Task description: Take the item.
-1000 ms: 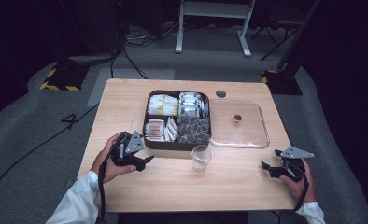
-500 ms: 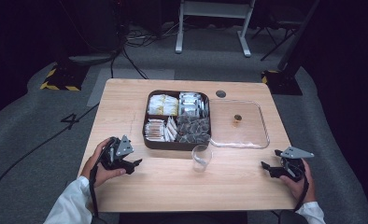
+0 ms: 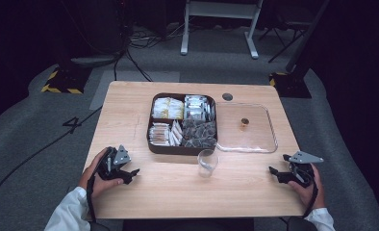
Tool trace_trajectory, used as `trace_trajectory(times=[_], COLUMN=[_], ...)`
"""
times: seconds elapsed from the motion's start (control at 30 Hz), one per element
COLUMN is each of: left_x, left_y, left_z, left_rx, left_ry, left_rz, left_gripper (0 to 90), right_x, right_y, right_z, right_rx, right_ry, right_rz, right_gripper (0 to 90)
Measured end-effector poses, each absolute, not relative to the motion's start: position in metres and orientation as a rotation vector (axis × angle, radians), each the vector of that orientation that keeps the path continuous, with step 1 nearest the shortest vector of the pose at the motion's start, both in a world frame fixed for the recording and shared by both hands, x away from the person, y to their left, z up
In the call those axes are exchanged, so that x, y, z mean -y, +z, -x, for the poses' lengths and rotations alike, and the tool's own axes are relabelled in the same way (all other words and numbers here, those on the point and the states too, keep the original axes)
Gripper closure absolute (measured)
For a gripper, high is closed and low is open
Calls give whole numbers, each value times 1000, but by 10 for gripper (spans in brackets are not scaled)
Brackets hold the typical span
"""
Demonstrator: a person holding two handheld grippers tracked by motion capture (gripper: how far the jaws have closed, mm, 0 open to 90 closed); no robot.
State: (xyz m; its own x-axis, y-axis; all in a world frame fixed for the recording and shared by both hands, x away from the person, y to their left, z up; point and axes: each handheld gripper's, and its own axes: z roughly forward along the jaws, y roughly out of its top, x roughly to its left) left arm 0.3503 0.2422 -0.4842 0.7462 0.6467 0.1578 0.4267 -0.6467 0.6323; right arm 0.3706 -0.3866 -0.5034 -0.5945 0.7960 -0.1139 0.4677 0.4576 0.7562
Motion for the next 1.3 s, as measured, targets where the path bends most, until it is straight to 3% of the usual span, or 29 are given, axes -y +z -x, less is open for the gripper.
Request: trace_trajectory(times=[0.37,1.3], left_x=[-268,-270], left_y=[-505,-505], left_z=[-347,-347], left_rx=[-922,-948], left_ry=[352,360], left_rz=[-2219,-2215], left_gripper=[181,160], right_x=[386,386], right_y=[-503,-503], right_z=[-370,-369], right_rx=[-2253,-2247], right_ry=[963,958], right_rz=[-1055,-1045], right_gripper=[172,176])
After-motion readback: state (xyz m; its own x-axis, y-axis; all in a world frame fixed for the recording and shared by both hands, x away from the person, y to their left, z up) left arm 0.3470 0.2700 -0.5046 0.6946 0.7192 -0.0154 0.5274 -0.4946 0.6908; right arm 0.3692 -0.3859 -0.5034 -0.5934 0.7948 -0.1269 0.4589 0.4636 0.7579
